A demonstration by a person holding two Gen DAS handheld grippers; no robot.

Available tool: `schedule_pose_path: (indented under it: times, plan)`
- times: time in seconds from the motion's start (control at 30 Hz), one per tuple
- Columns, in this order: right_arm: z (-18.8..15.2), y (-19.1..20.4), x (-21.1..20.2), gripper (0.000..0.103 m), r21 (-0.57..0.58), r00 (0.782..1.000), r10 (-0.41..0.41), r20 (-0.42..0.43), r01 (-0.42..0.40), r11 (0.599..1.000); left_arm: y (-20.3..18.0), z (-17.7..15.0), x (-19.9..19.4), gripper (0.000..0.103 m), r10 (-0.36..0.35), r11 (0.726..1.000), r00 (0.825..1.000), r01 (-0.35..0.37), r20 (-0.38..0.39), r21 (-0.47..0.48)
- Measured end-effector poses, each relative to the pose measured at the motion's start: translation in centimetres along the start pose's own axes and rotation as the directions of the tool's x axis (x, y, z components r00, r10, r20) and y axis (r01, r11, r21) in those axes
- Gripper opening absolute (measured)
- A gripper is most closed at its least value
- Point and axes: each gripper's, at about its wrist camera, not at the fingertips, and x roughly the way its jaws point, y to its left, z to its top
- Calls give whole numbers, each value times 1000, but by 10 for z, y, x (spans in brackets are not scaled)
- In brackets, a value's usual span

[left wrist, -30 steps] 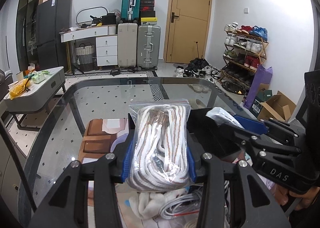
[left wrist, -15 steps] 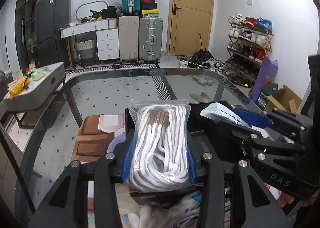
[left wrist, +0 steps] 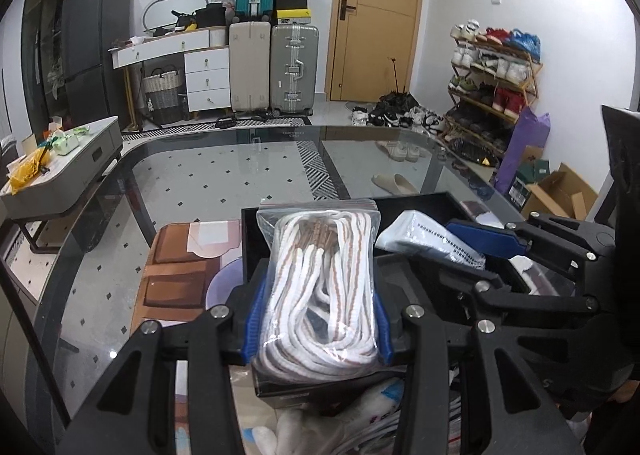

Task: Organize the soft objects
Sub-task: 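Carry the rope bag with the left tool while the right tool carries the packet into the black box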

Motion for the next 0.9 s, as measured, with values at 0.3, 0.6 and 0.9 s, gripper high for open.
schedule_pose_path:
  times: [0.3, 0.6, 0.9]
  plan:
    - [0, -6, -11, 50, -3, 998, -39, 45, 39, 999, 0, 0, 0, 43, -24, 1000, 1000, 24, -8, 4]
    - [-2, -20, -32, 67, 29, 990, -125, 63, 124, 992, -10, -2, 9, 43, -29, 997, 999, 31, -33, 64]
    - [-9, -23, -44, 72, 48, 991, -125, 56, 122, 991, -16, 0, 13, 45, -30, 997, 996, 36, -82, 63]
